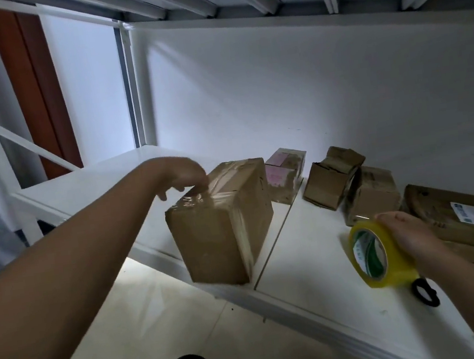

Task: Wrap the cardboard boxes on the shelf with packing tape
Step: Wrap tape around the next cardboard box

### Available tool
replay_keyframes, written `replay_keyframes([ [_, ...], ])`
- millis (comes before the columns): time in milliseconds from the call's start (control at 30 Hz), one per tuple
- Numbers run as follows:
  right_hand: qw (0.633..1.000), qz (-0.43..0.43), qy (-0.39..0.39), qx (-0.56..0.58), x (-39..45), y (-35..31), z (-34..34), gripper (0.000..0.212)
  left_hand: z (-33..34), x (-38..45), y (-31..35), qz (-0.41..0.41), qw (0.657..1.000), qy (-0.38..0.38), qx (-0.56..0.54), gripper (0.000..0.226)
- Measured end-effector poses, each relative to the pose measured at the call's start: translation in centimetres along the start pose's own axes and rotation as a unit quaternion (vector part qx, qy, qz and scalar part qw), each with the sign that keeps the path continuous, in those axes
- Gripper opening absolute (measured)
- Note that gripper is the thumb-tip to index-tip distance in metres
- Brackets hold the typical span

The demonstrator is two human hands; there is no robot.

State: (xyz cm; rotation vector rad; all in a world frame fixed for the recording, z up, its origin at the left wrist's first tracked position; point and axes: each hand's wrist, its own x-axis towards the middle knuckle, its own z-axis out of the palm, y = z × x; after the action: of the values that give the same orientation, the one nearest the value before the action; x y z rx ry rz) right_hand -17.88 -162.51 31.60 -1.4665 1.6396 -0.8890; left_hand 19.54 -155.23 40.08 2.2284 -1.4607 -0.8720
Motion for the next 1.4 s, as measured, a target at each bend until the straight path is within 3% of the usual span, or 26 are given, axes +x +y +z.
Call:
replay_keyframes([
  [67, 1.000, -0.002, 0.001, -0.002, 0.1, -0.1, 0.2, 0.016, 1.2, -0.6, 2.9, 0.025, 0.998, 0.009, 0.063, 0.031],
  [200, 0.999, -0.026, 0.003, -0.023, 0.0, -0.3, 0.5, 0.016, 5.0, -0.8, 6.1, 0.004, 0.986, -0.056, 0.160, 0.086],
  [300, 0.997, -0.069, 0.002, -0.047, -0.3, -0.1, 0.6, 0.013, 5.2, -0.6, 6.3, 0.046, 0.974, -0.059, 0.213, 0.074],
  [500, 0.995, -0.094, 0.000, -0.019, -0.5, 0.1, 0.2, 0.013, 1.5, -2.7, 6.8, 0.129, 0.944, -0.296, 0.073, 0.059],
  [567, 0.996, -0.086, 0.006, 0.000, -0.5, 0.0, 0.3, 0.013, 1.7, -2.8, 7.5, 0.123, 0.935, -0.324, 0.074, 0.052],
  [633, 0.997, -0.076, 0.004, 0.011, -0.6, 0.0, 0.7, 0.013, 2.6, -2.1, 8.3, 0.135, 0.939, -0.258, 0.185, 0.047],
  [733, 0.997, -0.075, 0.001, 0.016, -0.7, 0.0, 1.5, 0.011, 5.4, -1.1, 8.5, 0.115, 0.906, 0.014, 0.408, 0.054],
  [800, 0.997, -0.074, 0.003, 0.013, -0.7, 0.0, 1.6, 0.011, 8.2, -0.7, 8.3, 0.111, 0.922, 0.086, 0.362, 0.055],
  [900, 0.998, -0.056, 0.006, 0.012, -0.5, 0.1, 1.2, 0.013, 12.9, -1.0, 8.9, 0.181, 0.939, 0.056, 0.288, 0.056],
  [1033, 0.998, -0.056, 0.007, 0.020, -0.4, 0.3, 0.9, 0.012, 17.2, -1.7, 10.2, 0.178, 0.928, 0.041, 0.325, 0.103],
  [1167, 0.998, -0.052, 0.004, 0.022, -0.4, 0.6, 0.7, 0.012, 16.8, -1.6, 10.3, 0.233, 0.921, -0.003, 0.313, 0.079],
  [1300, 0.998, -0.037, 0.006, 0.041, -0.1, 0.7, -0.1, 0.014, 13.9, -2.1, 9.1, 0.308, 0.866, -0.097, 0.382, 0.070],
  [1400, 0.999, -0.020, 0.007, 0.041, 0.0, 0.6, -0.6, 0.016, 12.3, -2.2, 8.3, 0.316, 0.849, -0.064, 0.418, 0.063],
])
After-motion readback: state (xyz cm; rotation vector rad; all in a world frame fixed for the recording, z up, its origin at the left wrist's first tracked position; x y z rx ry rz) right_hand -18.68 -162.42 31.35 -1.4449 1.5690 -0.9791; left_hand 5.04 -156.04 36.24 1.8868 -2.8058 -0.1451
